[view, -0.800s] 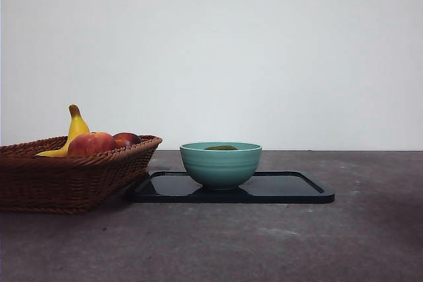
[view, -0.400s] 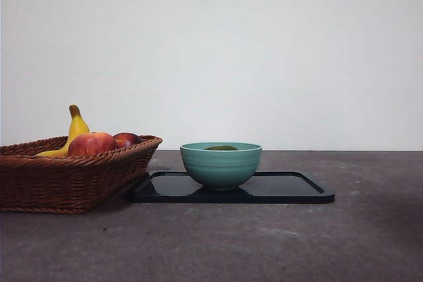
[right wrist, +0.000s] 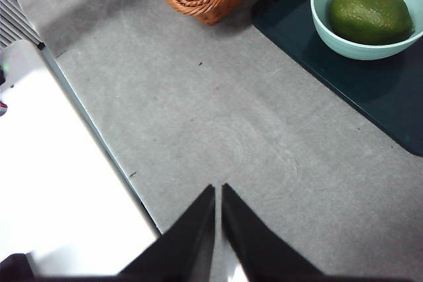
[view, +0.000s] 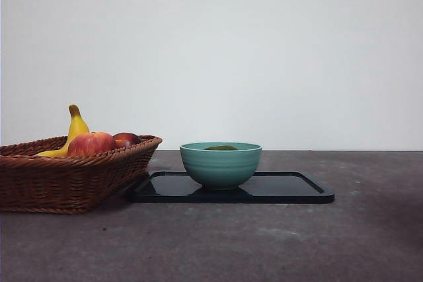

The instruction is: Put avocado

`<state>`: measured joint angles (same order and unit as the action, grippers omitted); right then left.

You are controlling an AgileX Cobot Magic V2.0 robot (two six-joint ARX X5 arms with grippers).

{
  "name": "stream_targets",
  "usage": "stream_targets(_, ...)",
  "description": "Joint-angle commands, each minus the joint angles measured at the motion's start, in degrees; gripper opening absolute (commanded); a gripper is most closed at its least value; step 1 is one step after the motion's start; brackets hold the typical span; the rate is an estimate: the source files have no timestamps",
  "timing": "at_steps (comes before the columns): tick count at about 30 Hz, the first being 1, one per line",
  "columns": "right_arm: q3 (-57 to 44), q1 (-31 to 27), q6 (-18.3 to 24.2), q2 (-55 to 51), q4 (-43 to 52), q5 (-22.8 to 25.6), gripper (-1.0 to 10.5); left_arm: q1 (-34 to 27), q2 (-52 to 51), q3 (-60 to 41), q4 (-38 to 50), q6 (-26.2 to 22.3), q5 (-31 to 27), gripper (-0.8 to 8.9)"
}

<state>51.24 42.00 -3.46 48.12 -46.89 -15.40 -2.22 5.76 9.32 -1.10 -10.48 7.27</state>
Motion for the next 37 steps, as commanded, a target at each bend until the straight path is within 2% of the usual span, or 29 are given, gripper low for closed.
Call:
stream_targets(1,0.59,0.61,-0.61,0.28,0.63,-0.20,0.1,-0.20,-2.03,-2.69,0.59,1.79,-1.68,0.10)
stream_targets(10,0.59,0.61,-0.61,0.28,0.63,-0.20,0.1,-0.17,-5.60,-8.28,-1.79,2.67,-3.28,0.10)
stream_targets(17,0.59,0.61,-0.61,0.28,0.66,-0.17,0.1,-0.17,-5.57,-8.68,-9.73,2.73,-3.34,0.10)
stream_targets(37,0.59,0.61,-0.61,0.28,0.63,-0.17,0.1,-0.17,-5.57,-8.66,-9.60,3.10,-3.32,0.10)
